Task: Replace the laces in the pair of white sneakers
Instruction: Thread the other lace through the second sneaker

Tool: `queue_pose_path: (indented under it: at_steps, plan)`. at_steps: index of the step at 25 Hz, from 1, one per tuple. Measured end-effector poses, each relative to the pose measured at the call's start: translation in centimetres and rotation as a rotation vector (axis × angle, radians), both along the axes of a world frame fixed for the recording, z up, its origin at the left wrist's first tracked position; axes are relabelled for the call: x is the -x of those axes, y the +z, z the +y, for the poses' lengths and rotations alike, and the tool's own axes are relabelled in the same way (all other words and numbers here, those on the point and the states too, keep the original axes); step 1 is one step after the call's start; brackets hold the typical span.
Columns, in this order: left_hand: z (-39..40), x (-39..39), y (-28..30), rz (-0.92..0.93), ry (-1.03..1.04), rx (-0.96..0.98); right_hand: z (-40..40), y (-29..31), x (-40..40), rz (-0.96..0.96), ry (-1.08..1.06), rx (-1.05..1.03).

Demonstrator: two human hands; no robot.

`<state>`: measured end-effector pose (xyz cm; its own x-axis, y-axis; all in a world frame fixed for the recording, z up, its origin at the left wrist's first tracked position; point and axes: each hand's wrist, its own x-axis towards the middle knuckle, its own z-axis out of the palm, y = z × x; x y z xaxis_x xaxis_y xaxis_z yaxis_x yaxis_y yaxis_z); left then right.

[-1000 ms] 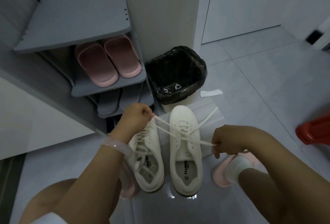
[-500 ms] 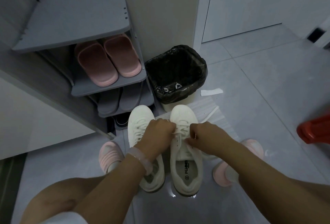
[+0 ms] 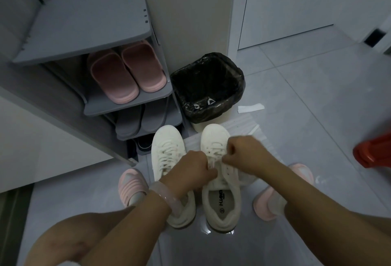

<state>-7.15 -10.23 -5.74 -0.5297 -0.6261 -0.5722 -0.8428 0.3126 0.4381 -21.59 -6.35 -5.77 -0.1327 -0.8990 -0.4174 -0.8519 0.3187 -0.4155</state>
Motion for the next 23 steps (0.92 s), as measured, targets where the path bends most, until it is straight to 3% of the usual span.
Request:
queue_pose_path:
  at_steps: [3, 7, 9, 11, 16, 18, 20, 23]
  plan:
    - [-0.6, -0.8, -0.1, 0.058, 0.158, -0.218, -0.6, 3.1, 4.5, 0.117, -0.377, 0.262]
    - [-0.8, -0.9, 0.0, 0.067, 0.180, -0.258, 0.4, 7.0, 9.4, 0.132, -0.757, 0.550]
    - [-0.7, -0.8, -0.2, 0.052, 0.180, -0.264, 0.7, 7.2, 8.8, 0.099, -0.759, 0.621]
    - [-0.7, -0.7, -0.4, 0.051, 0.174, -0.210, 0.5, 7.3, 7.8, 0.038, -0.648, 0.556]
    - [-1.1, 0.2, -1.2, 0.260, 0.079, 0.234, 0.1, 5.6, 6.6, -0.009, -0.346, 0.211]
    - [-0.9, 0.7, -1.3, 0.341, 0.009, 0.300, 0.0, 4.7, 5.4, -0.188, -0.391, 0.204]
    - [-0.3, 1.4, -1.3, 0.406, -0.045, 0.326, -0.4, 4.8, 4.3, -0.542, -0.624, 0.277]
    - [0.5, 2.4, -2.3, 0.290, -0.165, 0.352, -1.1, 5.1, 4.3, -0.889, -0.842, 0.351]
